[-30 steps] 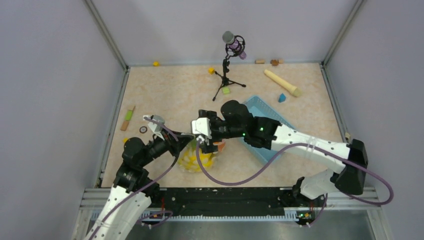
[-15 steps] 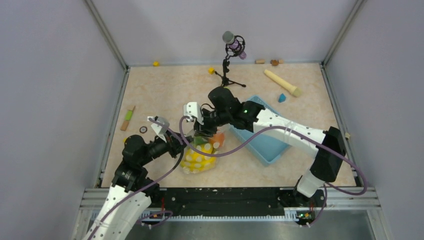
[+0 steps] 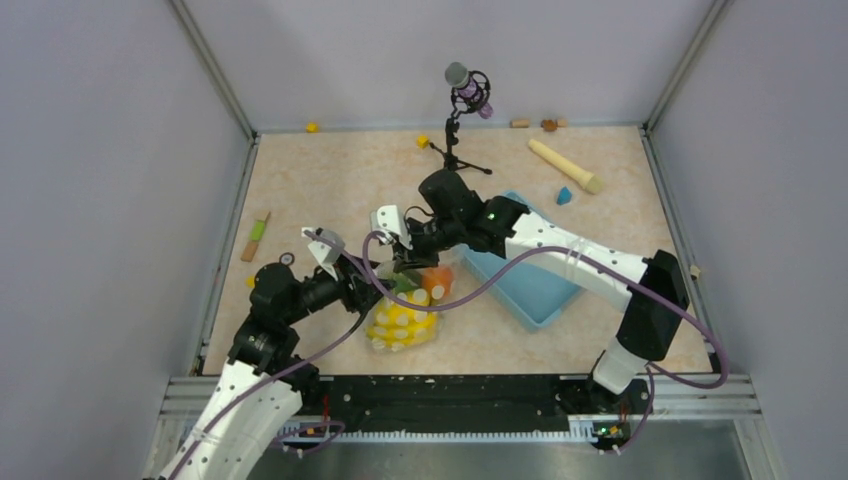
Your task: Place the food in the zip-top bag and seal the zipper
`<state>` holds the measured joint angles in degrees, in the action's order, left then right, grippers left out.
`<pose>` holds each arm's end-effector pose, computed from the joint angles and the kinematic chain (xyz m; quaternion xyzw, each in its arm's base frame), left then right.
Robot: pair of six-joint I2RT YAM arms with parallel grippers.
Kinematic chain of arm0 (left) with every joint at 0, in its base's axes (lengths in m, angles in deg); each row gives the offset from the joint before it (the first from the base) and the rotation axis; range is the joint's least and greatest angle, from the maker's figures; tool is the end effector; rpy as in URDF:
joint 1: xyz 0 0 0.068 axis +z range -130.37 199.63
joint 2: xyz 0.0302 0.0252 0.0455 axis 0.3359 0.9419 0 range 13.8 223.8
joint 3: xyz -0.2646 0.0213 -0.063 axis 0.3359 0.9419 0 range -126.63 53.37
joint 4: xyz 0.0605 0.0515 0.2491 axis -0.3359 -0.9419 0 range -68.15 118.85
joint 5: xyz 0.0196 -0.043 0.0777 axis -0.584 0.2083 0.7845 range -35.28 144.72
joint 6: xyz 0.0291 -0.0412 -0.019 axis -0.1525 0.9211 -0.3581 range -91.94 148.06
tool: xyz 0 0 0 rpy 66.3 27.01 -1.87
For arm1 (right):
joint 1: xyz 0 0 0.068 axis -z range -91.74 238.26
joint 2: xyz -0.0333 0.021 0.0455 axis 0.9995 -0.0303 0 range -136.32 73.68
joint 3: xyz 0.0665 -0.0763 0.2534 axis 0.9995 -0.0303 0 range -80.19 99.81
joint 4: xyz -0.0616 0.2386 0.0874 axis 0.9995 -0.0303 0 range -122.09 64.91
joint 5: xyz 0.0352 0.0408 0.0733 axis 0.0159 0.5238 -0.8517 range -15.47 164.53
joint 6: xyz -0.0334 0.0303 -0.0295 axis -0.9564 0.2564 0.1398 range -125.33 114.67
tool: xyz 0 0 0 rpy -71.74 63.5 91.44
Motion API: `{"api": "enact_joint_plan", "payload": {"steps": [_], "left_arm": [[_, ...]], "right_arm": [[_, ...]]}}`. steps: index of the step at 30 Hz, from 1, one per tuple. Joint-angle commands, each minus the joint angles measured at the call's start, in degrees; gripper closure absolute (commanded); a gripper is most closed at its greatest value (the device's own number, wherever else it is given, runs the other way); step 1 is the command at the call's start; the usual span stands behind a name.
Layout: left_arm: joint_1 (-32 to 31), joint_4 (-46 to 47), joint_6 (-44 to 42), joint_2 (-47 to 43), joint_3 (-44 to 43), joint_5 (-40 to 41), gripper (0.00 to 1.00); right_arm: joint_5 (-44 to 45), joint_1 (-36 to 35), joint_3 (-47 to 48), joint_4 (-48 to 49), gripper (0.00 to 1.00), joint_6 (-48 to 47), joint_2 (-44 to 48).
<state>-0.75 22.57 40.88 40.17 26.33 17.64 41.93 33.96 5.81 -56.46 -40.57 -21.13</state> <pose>0.1140 -0.0652 0.2837 0.2594 0.6868 -0.4077 0.5430 0.2020 0.3140 0.3313 -0.6970 0.5348 0.3179 0.3566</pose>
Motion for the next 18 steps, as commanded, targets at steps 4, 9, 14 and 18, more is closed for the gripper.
{"api": "enact_joint_plan", "payload": {"steps": [4,9,14,18], "left_arm": [[-0.2,11.9,6.3,-5.5,6.6,9.1,0.08],[-0.2,20.1,9.9,-11.1,14.8,14.1,0.03],[-0.3,30.9,9.6,-10.3,20.0,12.6,0.03],[-0.1,35.6,9.7,-6.0,19.7,10.5,0.06]], "right_arm": [[8.6,0.2,-5.5,9.1,1.00,11.5,4.5],[12.8,0.3,-12.1,13.7,1.00,16.2,9.9],[12.8,0.3,-16.0,14.6,1.00,16.6,12.6],[12.8,0.3,-17.0,14.5,1.00,16.9,12.8]]}}
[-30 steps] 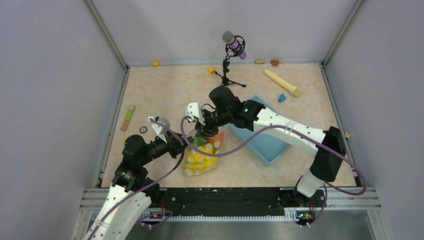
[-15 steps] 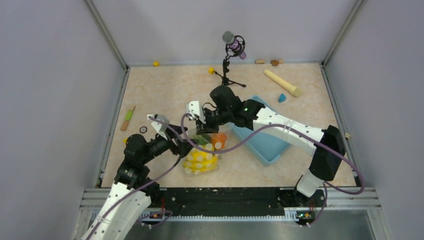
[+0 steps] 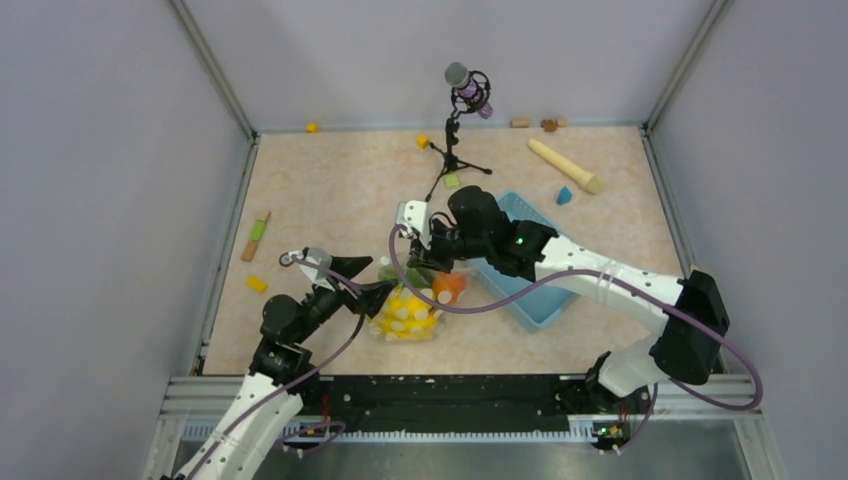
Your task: Place the food in the zip-top bag and seal the zipper
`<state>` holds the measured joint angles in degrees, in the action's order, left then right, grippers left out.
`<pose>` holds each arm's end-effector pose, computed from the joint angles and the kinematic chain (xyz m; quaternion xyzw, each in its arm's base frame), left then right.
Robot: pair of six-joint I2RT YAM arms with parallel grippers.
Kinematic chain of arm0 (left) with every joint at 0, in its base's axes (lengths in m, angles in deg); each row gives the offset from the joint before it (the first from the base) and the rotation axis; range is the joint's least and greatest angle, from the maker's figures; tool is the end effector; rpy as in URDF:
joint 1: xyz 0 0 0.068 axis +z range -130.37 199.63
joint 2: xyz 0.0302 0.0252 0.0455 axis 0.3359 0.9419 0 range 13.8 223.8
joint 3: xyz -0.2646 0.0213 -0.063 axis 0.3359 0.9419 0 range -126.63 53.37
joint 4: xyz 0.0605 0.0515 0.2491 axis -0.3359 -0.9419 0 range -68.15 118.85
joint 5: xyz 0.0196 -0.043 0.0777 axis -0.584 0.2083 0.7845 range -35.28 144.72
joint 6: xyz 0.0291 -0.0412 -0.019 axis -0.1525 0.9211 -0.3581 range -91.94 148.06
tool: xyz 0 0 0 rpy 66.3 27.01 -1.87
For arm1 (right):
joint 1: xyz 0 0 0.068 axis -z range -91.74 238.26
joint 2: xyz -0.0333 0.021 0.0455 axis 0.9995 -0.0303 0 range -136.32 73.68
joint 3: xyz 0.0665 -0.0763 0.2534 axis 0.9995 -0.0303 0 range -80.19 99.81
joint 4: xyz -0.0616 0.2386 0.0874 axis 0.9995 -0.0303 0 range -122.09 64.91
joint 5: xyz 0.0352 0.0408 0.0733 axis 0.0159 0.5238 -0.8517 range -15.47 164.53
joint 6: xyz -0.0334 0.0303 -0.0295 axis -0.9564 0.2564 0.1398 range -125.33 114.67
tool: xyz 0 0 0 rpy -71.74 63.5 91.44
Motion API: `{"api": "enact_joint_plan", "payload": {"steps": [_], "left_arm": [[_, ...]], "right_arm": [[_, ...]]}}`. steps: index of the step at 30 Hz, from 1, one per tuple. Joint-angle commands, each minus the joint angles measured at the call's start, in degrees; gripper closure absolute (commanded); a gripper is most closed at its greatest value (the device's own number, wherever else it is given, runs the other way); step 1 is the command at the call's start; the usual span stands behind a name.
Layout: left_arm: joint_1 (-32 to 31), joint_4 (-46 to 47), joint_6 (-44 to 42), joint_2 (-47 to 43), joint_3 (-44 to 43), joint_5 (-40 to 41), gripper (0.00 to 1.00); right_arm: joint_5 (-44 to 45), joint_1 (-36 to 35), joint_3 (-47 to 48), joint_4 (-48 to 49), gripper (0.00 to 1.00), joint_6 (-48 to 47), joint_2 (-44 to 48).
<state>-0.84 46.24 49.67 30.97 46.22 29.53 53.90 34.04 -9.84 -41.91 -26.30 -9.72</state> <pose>0.1116 -0.0578 0.2216 0.1574 0.6459 -0.3975 0.6325 0.1856 0.2791 0.3255 -0.5905 0.6199 0.2894 0.4280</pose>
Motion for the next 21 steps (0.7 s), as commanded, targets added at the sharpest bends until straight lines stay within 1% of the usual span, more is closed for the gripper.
{"api": "enact_joint_plan", "payload": {"steps": [1,4,6,8,12,15,17,21], "left_arm": [[0.0,13.2,1.0,4.5,-0.4,-2.1,0.08],[-0.1,16.8,1.0,8.4,-0.6,-2.9,0.13],[-0.1,19.1,0.9,10.7,-0.8,-4.1,0.24],[-0.1,19.9,0.4,12.6,-1.6,-5.8,0.29],[0.0,20.4,-0.9,14.0,-2.7,-6.8,0.32],[0.0,19.8,-1.4,13.3,-3.3,-6.9,0.38],[0.0,17.7,-1.7,12.6,-3.9,-7.7,0.43],[0.0,17.7,-1.7,11.1,-3.8,-8.6,0.45]], "right_arm": [[0.8,0.3,-1.5,-0.1,1.00,2.7,1.4],[0.8,0.4,-1.8,0.2,1.00,3.1,1.6],[0.9,0.4,-1.9,0.2,1.00,3.2,1.7],[1.2,0.4,-2.2,0.2,1.00,3.2,1.9],[1.3,0.4,-2.9,0.0,1.00,3.1,2.3],[1.2,0.4,-3.3,-0.2,1.00,2.5,2.8],[1.3,0.4,-3.4,-0.2,1.00,2.4,3.0],[-0.2,0.3,-3.5,-0.3,1.00,1.5,2.8]]}}
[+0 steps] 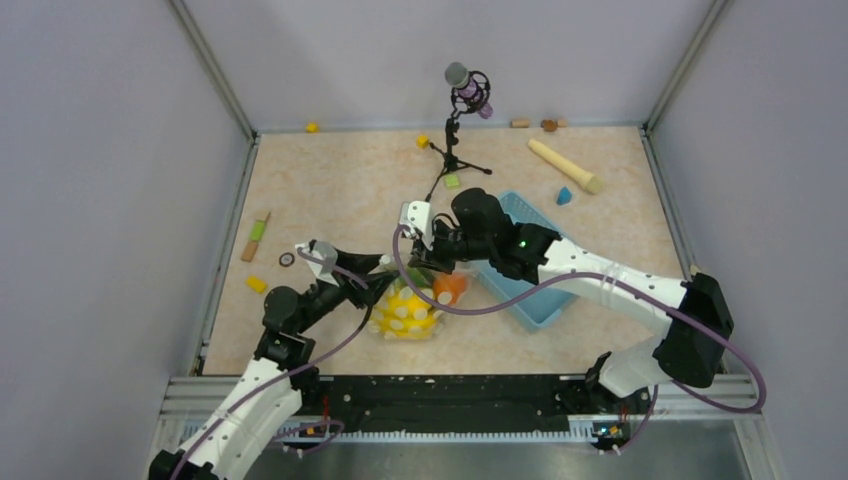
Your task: Place the food in the zip-top bag and seal the zipper
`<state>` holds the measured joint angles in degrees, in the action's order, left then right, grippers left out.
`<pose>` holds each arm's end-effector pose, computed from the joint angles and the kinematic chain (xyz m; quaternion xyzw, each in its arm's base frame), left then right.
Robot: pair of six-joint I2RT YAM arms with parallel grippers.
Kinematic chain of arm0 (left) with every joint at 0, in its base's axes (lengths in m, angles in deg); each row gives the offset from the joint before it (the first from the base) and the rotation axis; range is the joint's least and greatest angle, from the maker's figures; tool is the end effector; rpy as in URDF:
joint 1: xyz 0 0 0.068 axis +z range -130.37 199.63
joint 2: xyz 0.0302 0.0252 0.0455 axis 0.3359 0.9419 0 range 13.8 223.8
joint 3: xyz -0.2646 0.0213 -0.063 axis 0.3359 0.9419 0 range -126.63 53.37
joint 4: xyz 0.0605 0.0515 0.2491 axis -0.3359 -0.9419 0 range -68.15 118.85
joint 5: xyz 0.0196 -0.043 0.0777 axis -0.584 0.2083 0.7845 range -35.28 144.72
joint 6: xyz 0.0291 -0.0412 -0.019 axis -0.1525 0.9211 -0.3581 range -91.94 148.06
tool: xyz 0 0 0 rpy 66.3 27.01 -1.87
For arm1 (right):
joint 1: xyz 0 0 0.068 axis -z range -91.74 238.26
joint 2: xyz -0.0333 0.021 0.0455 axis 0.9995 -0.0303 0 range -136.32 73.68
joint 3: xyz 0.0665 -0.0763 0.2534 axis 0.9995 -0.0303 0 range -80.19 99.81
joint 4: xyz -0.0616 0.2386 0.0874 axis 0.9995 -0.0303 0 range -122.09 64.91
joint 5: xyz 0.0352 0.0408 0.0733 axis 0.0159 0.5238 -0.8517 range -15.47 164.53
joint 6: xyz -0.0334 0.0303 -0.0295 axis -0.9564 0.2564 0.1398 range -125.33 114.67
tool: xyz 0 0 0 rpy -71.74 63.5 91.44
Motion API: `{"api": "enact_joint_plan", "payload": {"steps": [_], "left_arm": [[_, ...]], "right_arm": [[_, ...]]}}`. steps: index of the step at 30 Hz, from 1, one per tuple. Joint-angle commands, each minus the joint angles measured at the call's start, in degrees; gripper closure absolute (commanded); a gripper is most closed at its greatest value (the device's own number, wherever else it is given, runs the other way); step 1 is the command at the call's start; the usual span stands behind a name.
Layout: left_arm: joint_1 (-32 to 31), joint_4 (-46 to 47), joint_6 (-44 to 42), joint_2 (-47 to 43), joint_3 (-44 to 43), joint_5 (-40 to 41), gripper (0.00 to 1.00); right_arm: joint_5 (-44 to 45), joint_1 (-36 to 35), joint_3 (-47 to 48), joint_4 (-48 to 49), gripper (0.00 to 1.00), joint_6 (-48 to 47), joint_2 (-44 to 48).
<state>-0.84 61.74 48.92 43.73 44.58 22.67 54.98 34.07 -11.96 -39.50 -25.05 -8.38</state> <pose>0.1277 -0.0678 0.2342 0.2121 0.6072 -0.4261 0.6362 0.1837 0.2750 0.3238 -0.5781 0.6235 0.2890 0.4399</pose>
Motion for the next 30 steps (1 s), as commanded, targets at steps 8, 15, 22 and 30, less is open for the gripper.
{"api": "enact_joint_plan", "payload": {"steps": [8,15,22,30], "left_arm": [[0.1,2.6,-2.0,-1.5,-2.3,-4.1,1.00],[0.0,4.3,-3.6,-2.0,-1.8,-7.2,1.00],[0.1,4.0,-4.1,-1.4,-1.9,-8.7,1.00],[0.0,2.0,-4.7,-1.3,-2.7,-9.8,1.00]], "right_arm": [[-2.3,0.5,-0.9,-3.2,1.00,0.3,1.7],[-6.9,0.5,1.0,-6.6,0.63,-3.5,0.7],[-13.1,0.3,6.5,-8.3,0.45,-5.7,-0.3],[-16.1,-1.1,12.6,-8.3,0.44,-4.8,-3.7]]}}
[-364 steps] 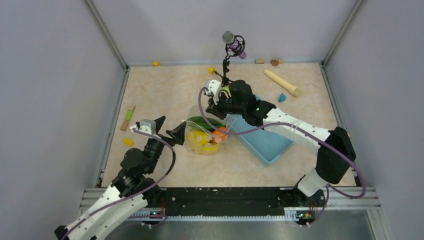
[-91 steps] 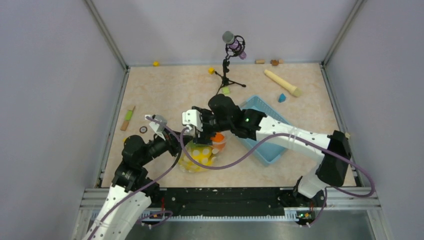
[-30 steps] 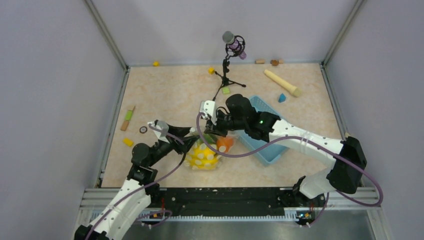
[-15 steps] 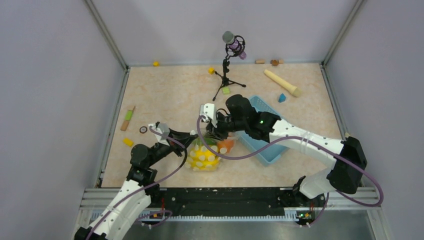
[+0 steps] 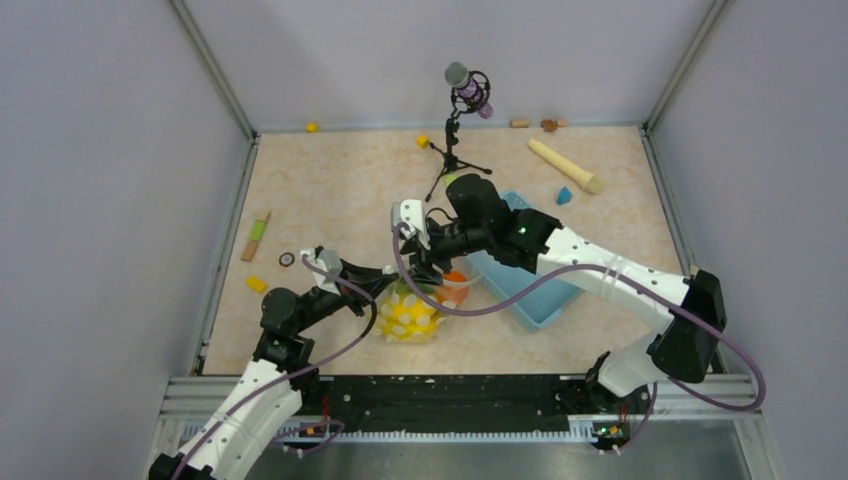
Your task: Place the food in the zip-top bag and seal the zipper
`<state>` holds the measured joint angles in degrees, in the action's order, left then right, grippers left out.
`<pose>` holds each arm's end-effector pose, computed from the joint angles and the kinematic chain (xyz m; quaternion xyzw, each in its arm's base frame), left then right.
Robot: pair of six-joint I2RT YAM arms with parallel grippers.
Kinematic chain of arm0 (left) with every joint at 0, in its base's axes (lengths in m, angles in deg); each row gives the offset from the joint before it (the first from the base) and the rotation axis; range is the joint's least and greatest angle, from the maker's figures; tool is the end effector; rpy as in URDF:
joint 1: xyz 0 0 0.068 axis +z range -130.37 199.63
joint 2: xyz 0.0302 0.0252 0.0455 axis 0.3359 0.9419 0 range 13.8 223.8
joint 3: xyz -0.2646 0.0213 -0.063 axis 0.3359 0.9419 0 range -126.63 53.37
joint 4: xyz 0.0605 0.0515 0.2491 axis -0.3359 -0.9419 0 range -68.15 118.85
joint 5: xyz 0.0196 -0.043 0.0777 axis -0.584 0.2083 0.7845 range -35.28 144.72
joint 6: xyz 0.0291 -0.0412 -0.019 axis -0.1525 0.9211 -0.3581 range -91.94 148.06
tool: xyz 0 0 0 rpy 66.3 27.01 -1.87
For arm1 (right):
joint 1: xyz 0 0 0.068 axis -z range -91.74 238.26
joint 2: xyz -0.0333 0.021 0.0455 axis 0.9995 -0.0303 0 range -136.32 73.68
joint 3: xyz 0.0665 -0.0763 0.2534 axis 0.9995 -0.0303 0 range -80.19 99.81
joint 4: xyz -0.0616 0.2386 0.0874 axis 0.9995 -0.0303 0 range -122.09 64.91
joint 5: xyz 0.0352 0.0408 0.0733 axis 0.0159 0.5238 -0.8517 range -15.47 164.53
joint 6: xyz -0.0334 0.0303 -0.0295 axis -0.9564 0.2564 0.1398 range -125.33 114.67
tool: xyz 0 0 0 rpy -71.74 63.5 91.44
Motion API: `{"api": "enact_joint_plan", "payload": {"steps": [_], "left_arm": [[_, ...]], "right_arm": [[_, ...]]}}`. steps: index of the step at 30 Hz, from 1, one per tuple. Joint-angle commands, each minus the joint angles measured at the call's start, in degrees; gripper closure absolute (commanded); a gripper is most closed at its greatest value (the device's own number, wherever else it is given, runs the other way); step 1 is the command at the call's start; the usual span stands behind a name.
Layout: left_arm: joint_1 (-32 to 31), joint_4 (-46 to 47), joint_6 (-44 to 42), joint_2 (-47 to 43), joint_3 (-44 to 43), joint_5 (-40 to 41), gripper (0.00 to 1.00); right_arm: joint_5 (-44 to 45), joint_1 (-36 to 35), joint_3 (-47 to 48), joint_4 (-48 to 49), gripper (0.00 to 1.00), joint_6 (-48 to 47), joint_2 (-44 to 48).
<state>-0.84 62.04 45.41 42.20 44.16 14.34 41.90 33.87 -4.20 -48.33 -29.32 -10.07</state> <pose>0.1202 -0.0695 0.2398 0.2876 0.5702 -0.4407 0.6308 0.1772 0.2805 0.3488 -0.6350 0.5600 0.3598 0.3920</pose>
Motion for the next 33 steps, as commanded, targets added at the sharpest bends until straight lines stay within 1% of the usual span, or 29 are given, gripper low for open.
{"api": "enact_joint_plan", "payload": {"steps": [1,6,9,14,17,18,21,23,27,31,32,33], "left_arm": [[0.1,1.6,-1.2,0.1,-2.4,-1.4,1.00],[-0.1,1.2,-1.3,-0.1,-2.4,-1.3,1.00],[0.0,0.9,-1.4,-0.1,-2.3,-1.1,1.00],[0.0,-0.4,-2.0,-0.7,-2.3,0.1,1.00],[0.0,-0.9,-2.1,-1.3,-2.4,0.5,1.00],[0.1,-1.1,-2.1,-1.5,-2.3,0.7,1.00],[0.0,-1.6,-2.2,-2.3,-2.3,1.1,1.00],[0.0,-1.8,-2.2,-2.5,-2.3,1.1,1.00],[0.0,-2.3,-2.4,-3.0,-2.2,1.6,1.00],[0.0,-2.8,-2.1,-3.1,-2.3,2.3,1.00],[0.0,-3.0,-2.0,-3.2,-2.4,1.6,0.97],[0.0,-3.0,-2.4,-3.3,-2.5,0.6,0.87]], "right_arm": [[-3.0,-1.2,5.3,-0.2,0.44,-0.6,-2.4],[-2.0,-2.7,8.1,-2.2,0.46,-2.0,-4.8],[-1.8,-3.4,9.4,-3.0,0.52,-2.1,-5.9],[-0.7,-4.4,10.0,-3.3,0.59,-1.5,-6.3],[-0.4,-4.7,9.9,-3.4,0.68,-1.3,-6.1],[-0.3,-4.7,10.0,-3.4,0.73,-1.2,-6.1],[0.2,-4.9,10.1,-3.4,0.77,-1.0,-6.1],[0.5,-4.9,10.3,-3.5,0.81,-0.7,-6.3],[2.0,-5.0,10.7,-3.4,1.00,0.6,-6.2],[4.5,-5.0,11.3,-3.2,1.00,4.0,-5.5],[4.8,-5.0,11.3,-3.3,1.00,4.5,-5.2],[5.1,-5.0,11.4,-3.3,1.00,4.9,-5.1]]}}
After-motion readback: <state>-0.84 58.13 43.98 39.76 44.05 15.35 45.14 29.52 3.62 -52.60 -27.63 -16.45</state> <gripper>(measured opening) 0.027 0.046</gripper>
